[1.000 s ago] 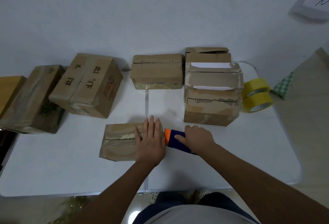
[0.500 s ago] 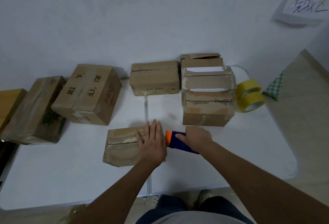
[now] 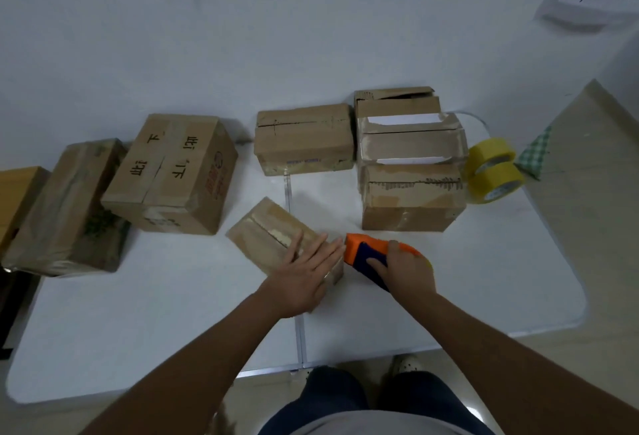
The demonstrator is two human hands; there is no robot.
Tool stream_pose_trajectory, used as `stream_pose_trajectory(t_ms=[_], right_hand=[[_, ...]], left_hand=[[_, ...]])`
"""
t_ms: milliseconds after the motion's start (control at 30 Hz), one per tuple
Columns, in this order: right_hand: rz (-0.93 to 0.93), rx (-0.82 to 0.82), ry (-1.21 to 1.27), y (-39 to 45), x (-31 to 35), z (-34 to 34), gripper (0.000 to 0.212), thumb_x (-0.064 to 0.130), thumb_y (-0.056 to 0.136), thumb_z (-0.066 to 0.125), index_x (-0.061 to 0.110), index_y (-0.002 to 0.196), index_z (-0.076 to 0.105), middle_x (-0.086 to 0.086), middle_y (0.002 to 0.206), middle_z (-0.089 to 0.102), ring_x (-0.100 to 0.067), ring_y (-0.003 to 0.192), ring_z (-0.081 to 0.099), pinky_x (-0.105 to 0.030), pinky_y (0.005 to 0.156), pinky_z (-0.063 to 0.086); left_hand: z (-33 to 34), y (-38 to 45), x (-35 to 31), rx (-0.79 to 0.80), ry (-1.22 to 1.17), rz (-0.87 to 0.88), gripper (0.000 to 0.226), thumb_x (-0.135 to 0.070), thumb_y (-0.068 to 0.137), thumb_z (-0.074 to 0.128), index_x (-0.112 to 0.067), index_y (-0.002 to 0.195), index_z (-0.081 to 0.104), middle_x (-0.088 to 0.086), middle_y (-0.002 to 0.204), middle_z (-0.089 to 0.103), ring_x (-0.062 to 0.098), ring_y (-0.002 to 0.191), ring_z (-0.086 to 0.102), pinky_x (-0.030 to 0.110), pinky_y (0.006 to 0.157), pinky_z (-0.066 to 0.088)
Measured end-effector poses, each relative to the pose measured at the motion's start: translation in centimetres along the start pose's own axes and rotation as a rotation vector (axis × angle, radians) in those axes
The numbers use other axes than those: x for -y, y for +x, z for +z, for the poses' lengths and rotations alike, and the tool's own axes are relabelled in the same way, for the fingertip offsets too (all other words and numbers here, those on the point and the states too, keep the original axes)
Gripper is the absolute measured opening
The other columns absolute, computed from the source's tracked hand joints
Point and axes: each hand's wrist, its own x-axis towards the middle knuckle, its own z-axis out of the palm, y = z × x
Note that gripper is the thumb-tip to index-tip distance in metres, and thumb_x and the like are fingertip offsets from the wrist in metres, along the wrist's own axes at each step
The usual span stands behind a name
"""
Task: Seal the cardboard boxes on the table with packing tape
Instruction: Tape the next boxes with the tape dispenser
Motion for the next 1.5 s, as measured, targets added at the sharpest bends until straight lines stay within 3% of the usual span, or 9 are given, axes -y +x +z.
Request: stream_pose_trajectory(t_ms=[167, 300, 433, 567, 767, 1033, 1200, 1300, 1500], right_hand=[[-0.027, 0.104, 0.127, 0.6, 0.1, 2.7, 0.04, 0.037, 0.098, 0.052, 0.011, 0.126, 0.041, -0.009, 0.11, 0.06, -0.027, 0.099, 0.06, -0.035, 0.081, 0.046], [-0.099, 0.077, 0.282, 0.5, 0.4, 3.4, 0.023, 0.021, 0.094, 0.058, 0.013, 0.115, 0.052, -0.003, 0.103, 0.055, -0.024, 0.097, 0.058, -0.032, 0.074, 0.042], [-0.09, -0.121, 0.61, -0.6, 2.8, 2.5, 0.021, -0.001, 0.088, 0.052, 0.014, 0.095, 0.066, -0.003, 0.092, 0.065, -0.02, 0.084, 0.06, -0.037, 0.073, 0.051], [-0.2, 0.306, 0.901, -3.5, 7.7, 2.7, 0.034, -0.008, 0.088, 0.05, 0.011, 0.075, 0.075, -0.002, 0.081, 0.072, -0.015, 0.079, 0.064, -0.022, 0.072, 0.051], [0.06, 0.386, 1.122, -1.8, 10.9, 3.8, 0.02, -0.008, 0.08, 0.064, 0.009, 0.075, 0.075, -0.013, 0.091, 0.074, -0.024, 0.09, 0.066, -0.039, 0.083, 0.056], [0.124, 0.354, 0.881, -0.5, 7.9, 6.4, 0.031, -0.008, 0.093, 0.043, 0.0, 0.095, 0.072, -0.012, 0.094, 0.071, -0.027, 0.087, 0.065, -0.034, 0.07, 0.052], [0.039, -0.107, 0.694, -0.4, 5.3, 5.1, 0.027, -0.002, 0.093, 0.047, 0.011, 0.094, 0.071, -0.007, 0.087, 0.069, -0.023, 0.076, 0.063, -0.042, 0.073, 0.056], [0.093, -0.223, 0.615, 0.5, 3.6, 4.9, 0.005, 0.008, 0.094, 0.053, 0.009, 0.095, 0.057, -0.007, 0.089, 0.057, -0.024, 0.079, 0.057, -0.042, 0.067, 0.051], [0.019, 0.088, 0.252, 1.6, 0.4, 6.1, 0.061, 0.047, 0.084, 0.069, 0.007, 0.124, 0.048, -0.008, 0.109, 0.057, -0.029, 0.101, 0.06, -0.035, 0.076, 0.048]], left_hand=[[-1.2, -2.7, 1.6, -0.034, -0.163, -0.141, 0.101, -0.054, 0.086, 0.065, -0.022, 0.16, 0.003, 0.007, 0.166, -0.008, 0.022, 0.153, -0.011, 0.05, 0.122, 0.002], [-1.0, -4.4, 1.5, 0.03, -0.321, -0.354, 0.096, -0.054, 0.094, 0.056, -0.028, 0.157, -0.012, -0.005, 0.163, -0.024, 0.014, 0.149, -0.024, 0.042, 0.119, -0.014], [0.3, -4.4, 1.7, 0.028, -0.318, -0.342, 0.088, -0.053, 0.097, 0.049, -0.025, 0.158, -0.007, -0.007, 0.165, -0.018, 0.015, 0.151, -0.021, 0.046, 0.122, -0.004], [0.7, -4.5, 2.0, 0.028, -0.291, -0.308, 0.085, -0.059, 0.093, 0.031, -0.021, 0.158, -0.008, -0.003, 0.165, -0.02, 0.019, 0.151, -0.021, 0.046, 0.122, 0.002], [1.1, -4.8, 2.9, 0.045, -0.289, -0.294, 0.084, -0.066, 0.092, 0.013, -0.019, 0.159, -0.004, 0.001, 0.166, -0.015, 0.022, 0.152, -0.016, 0.048, 0.122, 0.013], [1.1, -6.5, 5.2, 0.036, -0.168, -0.187, 0.087, -0.053, 0.097, 0.047, -0.023, 0.159, -0.007, -0.005, 0.165, -0.018, 0.02, 0.151, -0.017, 0.053, 0.123, 0.005], [0.2, -6.2, 4.9, -0.078, -0.231, -0.169, 0.086, -0.062, 0.095, 0.042, -0.031, 0.158, -0.007, -0.013, 0.165, -0.014, 0.01, 0.151, -0.018, 0.044, 0.121, -0.013], [0.3, -5.2, 3.8, -0.101, -0.267, -0.161, 0.077, -0.06, 0.098, 0.035, -0.029, 0.159, 0.001, -0.012, 0.165, -0.007, 0.007, 0.151, -0.015, 0.044, 0.123, -0.006], [2.5, -5.1, 3.0, -0.094, -0.168, -0.194, 0.064, -0.047, 0.102, 0.026, -0.023, 0.159, 0.009, -0.003, 0.167, 0.008, 0.017, 0.154, 0.002, 0.052, 0.121, 0.021]])
